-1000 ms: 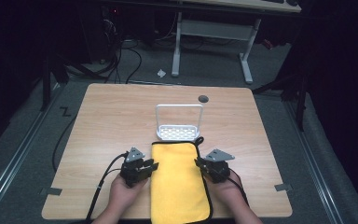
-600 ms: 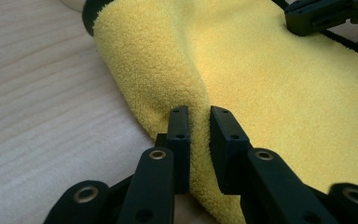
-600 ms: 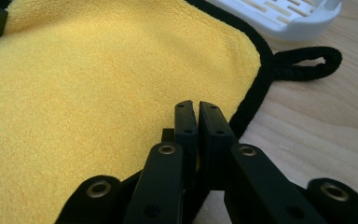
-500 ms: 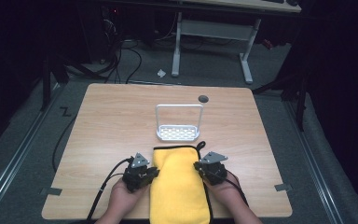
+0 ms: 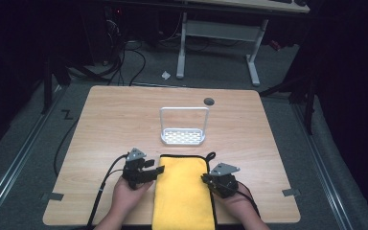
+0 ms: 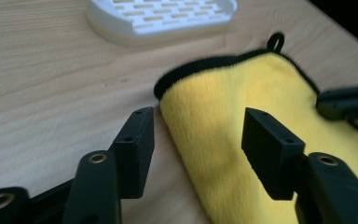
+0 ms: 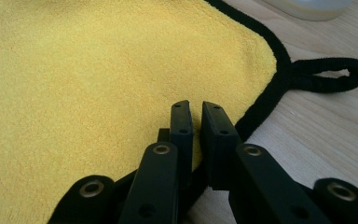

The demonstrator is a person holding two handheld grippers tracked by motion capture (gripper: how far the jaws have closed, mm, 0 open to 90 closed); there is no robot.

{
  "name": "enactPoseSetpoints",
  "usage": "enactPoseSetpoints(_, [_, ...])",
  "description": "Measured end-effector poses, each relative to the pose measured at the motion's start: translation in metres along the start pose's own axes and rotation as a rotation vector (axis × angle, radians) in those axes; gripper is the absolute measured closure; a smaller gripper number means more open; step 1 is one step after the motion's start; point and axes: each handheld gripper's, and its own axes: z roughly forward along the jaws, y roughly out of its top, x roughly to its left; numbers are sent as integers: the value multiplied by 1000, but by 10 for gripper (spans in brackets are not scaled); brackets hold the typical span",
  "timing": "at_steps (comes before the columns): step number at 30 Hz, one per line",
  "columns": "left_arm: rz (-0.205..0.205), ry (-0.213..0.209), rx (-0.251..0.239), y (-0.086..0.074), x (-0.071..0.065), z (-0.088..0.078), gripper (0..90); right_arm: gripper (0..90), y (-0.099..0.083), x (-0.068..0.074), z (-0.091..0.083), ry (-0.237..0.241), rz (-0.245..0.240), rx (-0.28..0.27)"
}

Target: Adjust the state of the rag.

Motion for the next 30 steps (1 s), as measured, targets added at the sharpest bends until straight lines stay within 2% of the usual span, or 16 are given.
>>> enactPoseSetpoints(1, [0,0,0,0,0,0,419,840,0,0,0,0,0,0])
enactPoseSetpoints(2, [-4,25,25,6,2,11,421,838,0,0,0,3,1,0])
enactPoseSetpoints(3, [-11,42,42,8,3,15,432,836,0,0,0,6,6,-3])
enactPoseSetpoints(4, [-11,42,42,8,3,15,452,836,0,0,0,6,6,-3])
enactPoseSetpoints(5, [-34,42,44,9,5,18,494,831,-1,-1,0,9,8,-9])
enactPoseSetpoints(7, [-38,45,72,7,7,21,568,818,-1,-1,-1,14,15,-6])
enactPoseSetpoints(11, [-21,46,68,3,7,22,654,783,-1,-2,-2,23,32,-6])
enactPoseSetpoints(13, [7,53,41,-1,7,22,695,725,1,-2,-5,3,47,-33])
enactPoseSetpoints(14, [7,53,41,-1,7,22,709,701,2,-2,-6,-9,52,-44])
enactPoseSetpoints(15, [26,59,41,-3,4,22,727,683,3,-3,-7,-19,59,-58])
enactPoseSetpoints(17, [63,80,39,-4,0,22,734,660,6,-5,-9,-32,82,-81])
enactPoseSetpoints(19, [75,90,40,-6,-3,21,734,620,9,-9,-9,-19,92,-84])
enactPoseSetpoints(21, [87,101,38,-7,-4,20,733,605,12,-12,-6,-46,116,-74])
enactPoseSetpoints(23, [89,102,35,-7,-5,20,732,600,15,-14,-3,-69,113,-72])
enactPoseSetpoints(26, [79,95,40,-7,-3,20,730,542,23,-19,2,-93,119,-87])
enactPoseSetpoints(30, [80,97,39,-7,-4,20,719,406,29,-22,19,-79,126,-52])
